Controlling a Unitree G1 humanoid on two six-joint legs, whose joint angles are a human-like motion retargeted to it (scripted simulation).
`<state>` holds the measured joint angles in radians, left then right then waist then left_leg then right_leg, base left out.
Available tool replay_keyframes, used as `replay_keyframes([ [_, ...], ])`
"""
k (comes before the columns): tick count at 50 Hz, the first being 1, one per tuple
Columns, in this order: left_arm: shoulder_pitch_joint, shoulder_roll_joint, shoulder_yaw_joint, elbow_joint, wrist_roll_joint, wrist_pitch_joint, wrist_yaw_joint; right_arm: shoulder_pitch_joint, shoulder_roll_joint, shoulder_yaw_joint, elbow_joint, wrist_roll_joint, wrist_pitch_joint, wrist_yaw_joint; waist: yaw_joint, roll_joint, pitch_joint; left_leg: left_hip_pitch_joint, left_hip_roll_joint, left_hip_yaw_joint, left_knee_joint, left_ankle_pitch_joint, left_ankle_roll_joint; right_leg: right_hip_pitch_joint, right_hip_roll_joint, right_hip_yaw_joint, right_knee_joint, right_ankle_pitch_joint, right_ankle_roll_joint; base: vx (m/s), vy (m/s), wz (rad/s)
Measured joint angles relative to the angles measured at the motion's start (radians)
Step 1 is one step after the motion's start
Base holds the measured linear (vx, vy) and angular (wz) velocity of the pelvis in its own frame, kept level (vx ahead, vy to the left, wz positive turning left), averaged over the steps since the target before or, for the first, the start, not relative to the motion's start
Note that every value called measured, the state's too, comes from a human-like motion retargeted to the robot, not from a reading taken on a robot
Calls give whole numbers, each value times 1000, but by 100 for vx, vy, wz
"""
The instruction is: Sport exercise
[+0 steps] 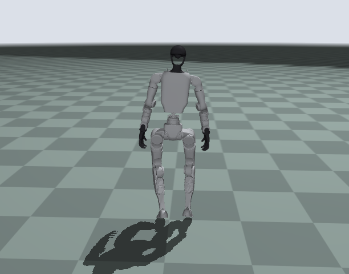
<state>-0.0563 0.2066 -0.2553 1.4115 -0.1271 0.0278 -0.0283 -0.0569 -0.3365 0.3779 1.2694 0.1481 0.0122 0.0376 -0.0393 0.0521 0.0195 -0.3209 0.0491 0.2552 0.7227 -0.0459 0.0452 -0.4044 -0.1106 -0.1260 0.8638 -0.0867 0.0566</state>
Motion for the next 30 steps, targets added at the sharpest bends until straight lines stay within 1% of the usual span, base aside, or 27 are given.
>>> replay_keyframes([
  [2,2,-2,-10,9,9,-3,-6,-4,8,1,-4,3,-7,-4,1,-7,2,-4,0,6,55,-99,22,-1,4,7,41,-89,1,-3,-1,-5],
  [3,1,-2,-15,14,15,-4,-8,-7,13,3,-6,2,-10,-4,2,-11,5,-5,2,6,93,-175,34,1,8,8,66,-159,0,0,0,0],
  [5,-6,4,-25,22,34,-8,-10,-16,24,9,-6,-10,-16,-4,6,-20,22,-15,15,6,200,-380,56,3,11,4,138,-349,-11,-5,-5,-17],
  [6,-14,10,-29,25,50,-3,-4,-24,31,15,-1,-21,-14,-7,8,-25,40,-24,27,9,266,-484,67,1,5,-7,188,-450,-24,-4,-6,-15],
  [7,-23,14,-28,29,63,1,1,-34,39,18,7,-30,-12,-11,9,-28,58,-31,41,14,323,-567,77,0,-1,-20,232,-535,-36,-4,-7,-12],
  [8,-35,17,-20,35,72,6,7,-43,50,17,17,-36,-11,-15,11,-30,75,-35,57,23,363,-612,84,1,-11,-40,265,-585,-49,-2,-7,-9],
  [9,-45,18,-9,39,74,2,11,-51,60,13,27,-44,-13,-17,11,-28,87,-29,60,18,359,-616,82,9,-9,-49,260,-590,-58,0,-8,-6],
  [10,-55,18,5,43,72,-5,14,-58,70,9,36,-53,-17,-20,10,-25,95,-20,55,5,334,-600,75,21,0,-54,237,-571,-65,3,-8,-5],
  [11,-46,13,9,41,61,-15,14,-42,73,11,35,-59,-20,-18,12,-19,87,0,42,-20,273,-537,54,41,15,-49,184,-510,-64,4,-8,-1],
  [12,-37,8,12,39,47,-22,11,-27,73,13,31,-61,-22,-15,12,-14,76,20,34,-33,208,-454,39,59,25,-43,126,-435,-59,5,-8,12],
  [15,-12,3,14,21,-1,-20,-7,13,56,25,9,-51,-11,10,0,-12,25,60,28,-1,0,-85,18,76,17,-29,-33,-119,-32,5,-7,25],
  [17,-5,9,6,15,-12,-14,-14,24,39,36,2,-49,-2,18,-1,-10,2,60,16,19,-61,16,3,57,2,-26,-60,-9,-28,1,-3,9],
  [18,-2,15,-1,14,-13,-12,-17,26,30,39,0,-47,-2,21,1,-8,-3,57,11,23,-63,26,-2,49,-1,-22,-58,12,-24,0,0,0],
  [20,1,27,-18,18,-11,-15,-12,27,14,45,-5,-39,-8,19,3,-5,-7,54,3,25,-51,20,-3,47,1,-17,-51,27,-14,0,0,0],
  [23,12,45,-36,22,13,-23,1,23,-6,46,-15,-31,-20,-2,0,-15,-6,55,3,41,8,-70,9,54,-5,-14,-14,-46,2,0,0,0],
  [25,14,58,-40,23,37,-29,5,16,-13,43,-21,-32,-28,-13,4,-25,-5,58,5,41,67,-206,18,66,-4,-18,19,-174,4,0,0,0],
  [28,-1,80,-37,20,96,-26,21,-13,-10,33,-13,-56,-28,-35,9,-39,37,52,28,43,214,-502,46,88,-13,-49,117,-460,-22,-1,-4,3],
  [29,-12,81,-27,18,110,-27,24,-26,0,21,-7,-61,-29,-43,10,-38,57,54,35,37,238,-539,46,97,-12,-62,132,-497,-34,0,-7,6],
  [30,-25,80,-14,15,119,-30,27,-40,11,7,-1,-64,-31,-51,11,-36,77,58,39,25,248,-551,42,108,-8,-74,137,-509,-48,2,-7,0],
])
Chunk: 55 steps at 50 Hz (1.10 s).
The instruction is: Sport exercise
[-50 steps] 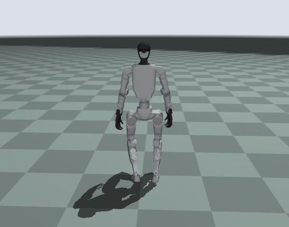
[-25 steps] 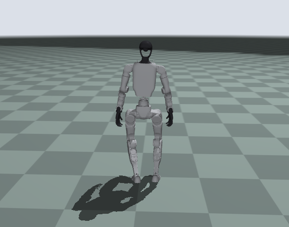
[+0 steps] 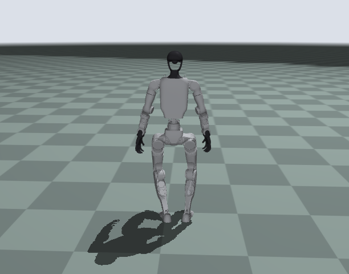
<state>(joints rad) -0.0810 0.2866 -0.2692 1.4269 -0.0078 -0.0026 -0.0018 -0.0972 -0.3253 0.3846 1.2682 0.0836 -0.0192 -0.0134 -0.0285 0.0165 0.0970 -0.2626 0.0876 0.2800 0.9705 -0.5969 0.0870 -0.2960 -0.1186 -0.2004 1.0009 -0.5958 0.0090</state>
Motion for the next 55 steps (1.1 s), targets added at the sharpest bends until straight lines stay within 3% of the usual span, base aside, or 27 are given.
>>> replay_keyframes([
  [2,-1,-20,9,-7,-15,-10,-10,3,18,-7,-6,-2,-5,9,1,17,6,27,-6,-46,-86,129,-25,36,38,7,-94,137,1,3,-7,10],
  [5,21,-44,-5,-33,-47,-6,-40,26,17,7,-33,5,11,49,-9,26,-30,35,2,-39,-222,436,-38,27,62,45,-211,457,47,1,-6,24],
  [7,28,-45,-22,-44,-44,-1,-53,29,8,25,-42,1,18,65,-10,31,-45,17,-1,-43,-255,516,-47,0,61,51,-228,546,56,0,0,0],
  [9,32,-39,-42,-47,-32,2,-62,26,-2,40,-45,-5,17,75,-7,35,-50,-3,-7,-56,-251,534,-57,-19,63,61,-221,570,65,0,0,0],
  [12,31,-28,-69,-42,-6,1,-55,14,-14,61,-40,-12,7,71,-3,38,-47,-17,-13,-75,-230,504,-58,-24,74,74,-220,547,74,-4,0,-4],
  [18,22,-3,-90,-11,59,-10,-40,-18,-23,77,-3,-28,-9,43,11,32,-21,-36,-2,-94,-105,246,-41,-6,91,74,-178,278,61,-5,-1,-4],
  [20,-11,4,-82,11,78,-19,-45,-47,-16,67,20,-31,-15,37,19,42,5,-20,14,-102,-110,208,-54,37,113,61,-234,251,48,0,0,0],
  [28,-9,-9,-89,18,53,-25,-65,-27,-9,65,0,-29,-27,44,26,46,-5,-14,1,-118,-175,246,-65,47,122,67,-302,286,47,0,0,0],
  [37,-11,-1,-78,25,82,-44,-51,-2,10,50,14,-35,-36,20,31,41,9,6,3,-120,-172,128,-65,70,132,66,-303,190,45,-1,0,0],
  [45,-31,7,-63,14,71,-47,-47,6,26,63,-10,-53,-39,44,37,46,-1,-1,10,-156,-210,186,-79,99,162,64,-403,258,21,0,0,0],
  [50,-41,9,-69,15,77,-40,-51,17,26,82,-30,-65,-39,68,40,48,3,-41,19,-173,-141,196,-75,75,171,65,-361,257,10,0,0,0],
  [55,-51,6,-81,5,97,-39,-50,2,-2,95,-42,-87,-40,61,43,54,26,-94,53,-156,10,152,-68,46,174,46,-248,176,-4,0,0,0],
])
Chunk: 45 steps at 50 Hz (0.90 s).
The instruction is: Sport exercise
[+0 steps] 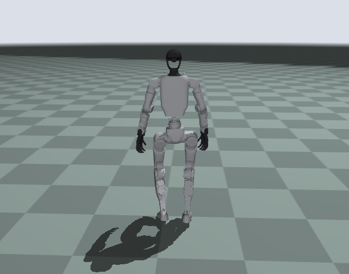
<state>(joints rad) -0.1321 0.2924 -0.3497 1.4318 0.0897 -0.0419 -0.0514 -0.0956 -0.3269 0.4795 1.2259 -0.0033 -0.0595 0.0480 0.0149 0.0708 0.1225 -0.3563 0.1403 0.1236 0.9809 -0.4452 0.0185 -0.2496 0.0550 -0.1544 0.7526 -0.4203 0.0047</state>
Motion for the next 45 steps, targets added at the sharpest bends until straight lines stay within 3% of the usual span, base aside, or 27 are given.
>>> replay_keyframes([
  [5,-21,-4,13,4,3,-3,-8,-25,-14,-26,15,-20,5,2,-3,4,3,-29,-9,-2,33,21,-9,-12,-12,-8,21,-13,-11,2,0,11],
  [10,8,-22,2,-21,-40,1,-23,-6,-37,-18,-1,-7,21,26,-16,13,-40,-24,-79,-26,-106,261,-42,-63,-20,42,4,269,44,1,2,17],
  [12,16,-26,-12,-29,-41,6,-31,-7,-50,-9,-4,-4,29,38,-26,8,-48,-24,-119,-22,-148,318,-46,-113,-52,53,78,325,62,-1,4,31],
  [15,25,-23,-38,-37,-35,12,-32,-15,-67,2,-2,9,29,52,-47,-9,-46,-14,-196,-34,-188,338,-32,-180,-103,78,237,330,89,-1,4,28],
  [18,36,-4,-67,-42,-14,10,-26,-30,-86,3,-5,28,24,51,-69,-27,-41,-2,-248,-41,-186,264,5,-224,-133,99,388,250,104,0,1,8],
  [22,24,34,-87,-36,10,8,-21,-61,-103,-8,-11,51,17,41,-94,-42,-25,2,-280,-47,-143,19,67,-275,-151,117,572,93,132,0,0,0],
  [25,-16,58,-85,-24,24,10,-5,-96,-102,-20,-13,53,16,27,-106,-42,0,-5,-262,-26,-112,-81,89,-307,-142,114,640,40,142,0,0,0],
  [27,-34,58,-69,-21,20,8,4,-109,-95,-21,-12,44,17,18,-108,-35,7,-11,-243,-22,-118,-78,89,-317,-124,110,618,40,131,0,0,0],
  [30,-40,45,-51,-35,3,3,19,-103,-79,-9,-28,22,15,10,-109,-27,-6,-24,-225,-24,-143,-13,66,-317,-93,104,517,66,111,4,-7,-10],
  [35,-31,15,-30,-59,-9,-1,18,-59,-55,10,-72,-16,9,3,-88,-1,-45,-102,-160,-27,-80,206,-34,-281,-20,84,273,180,80,3,-8,-8],
  [38,-33,11,-26,-71,-6,0,14,-35,-45,9,-98,-26,8,-3,-50,25,-57,-171,-91,-34,62,212,-71,-234,47,68,144,223,45,0,-7,-27],
  [40,-37,8,-25,-81,6,0,9,-27,-43,6,-109,-29,8,-8,-26,35,-59,-215,-41,-30,181,182,-76,-202,80,55,94,193,12,-2,-6,-23],
  [45,-49,5,-27,-81,56,16,-3,-43,-42,10,-85,-58,16,-15,7,35,-39,-307,45,-33,451,51,-47,-190,115,38,164,-8,-42,-1,-1,-3],
])
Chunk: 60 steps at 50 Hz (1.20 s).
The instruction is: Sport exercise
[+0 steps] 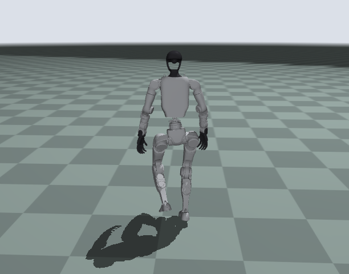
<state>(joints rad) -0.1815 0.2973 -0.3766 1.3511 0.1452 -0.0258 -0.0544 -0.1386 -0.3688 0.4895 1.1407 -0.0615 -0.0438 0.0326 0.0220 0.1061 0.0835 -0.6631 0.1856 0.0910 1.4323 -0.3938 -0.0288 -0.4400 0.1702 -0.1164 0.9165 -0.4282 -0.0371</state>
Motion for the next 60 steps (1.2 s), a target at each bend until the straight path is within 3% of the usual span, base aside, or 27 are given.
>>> replay_keyframes([
  [4,-25,-1,7,28,32,3,-17,-36,0,-4,20,-15,-1,3,-3,-2,20,-4,10,-14,-27,-8,16,16,-1,-5,-12,-10,6,0,0,0],
  [13,47,-11,2,11,57,-2,4,35,-32,3,-63,-21,-2,23,-14,8,-72,105,-94,-62,-456,234,-13,19,-32,41,-174,299,66,1,1,-1],
  [18,63,-11,-13,2,85,-2,23,46,-57,5,-69,-30,-3,24,-24,1,-104,147,-151,-65,-592,294,-19,2,-73,56,-182,336,74,3,6,16],
  [28,84,-37,-63,7,125,0,7,23,-65,23,-17,-71,-3,31,-36,-7,-122,182,-254,-97,-630,243,16,-60,-132,75,-37,281,61,-1,6,12],
  [38,103,-33,-119,37,173,-4,-31,-10,-60,-3,-3,-71,-2,45,-59,-31,-91,199,-303,-100,-504,-113,120,-132,-167,103,287,10,75,-1,-1,4],
  [40,99,-32,-104,37,173,-7,-31,-1,-59,-19,-2,-72,0,47,-67,-27,-92,206,-296,-105,-536,-92,120,-133,-158,107,284,16,52,-2,-6,27],
  [45,119,-26,-64,-11,137,-6,-7,75,-50,-36,-24,-72,3,29,-83,-10,-147,109,-293,-166,-518,215,-17,-123,-77,134,123,154,7,-4,-10,61],
  [48,108,-4,-47,-52,106,-11,16,117,-54,-56,-47,-58,4,16,-61,3,-161,-21,-260,-160,-320,196,-70,-92,-12,148,8,214,-12,-8,-9,62],
  [50,93,17,-31,-87,91,-14,27,138,-64,-69,-56,-48,4,7,-41,3,-164,-111,-232,-141,-162,154,-83,-67,12,143,-54,195,-33,-11,-7,54],
  [55,56,45,-8,-122,84,-12,36,140,-89,-70,-10,-64,15,3,-1,-9,-148,-292,-151,-87,186,-31,-29,-73,15,87,-15,-86,-93,-14,-5,56],
  [57,25,50,-6,-107,84,-9,23,96,-92,-68,32,-67,14,11,5,-16,-131,-324,-131,-61,221,-56,2,-79,-3,64,-15,-117,-92,-14,-2,49],
  [60,36,23,-25,-78,74,-15,26,76,-65,-49,61,-63,7,1,21,-21,-144,-302,-122,-34,176,-30,24,-95,-24,50,-36,-43,-78,-11,1,9],
])
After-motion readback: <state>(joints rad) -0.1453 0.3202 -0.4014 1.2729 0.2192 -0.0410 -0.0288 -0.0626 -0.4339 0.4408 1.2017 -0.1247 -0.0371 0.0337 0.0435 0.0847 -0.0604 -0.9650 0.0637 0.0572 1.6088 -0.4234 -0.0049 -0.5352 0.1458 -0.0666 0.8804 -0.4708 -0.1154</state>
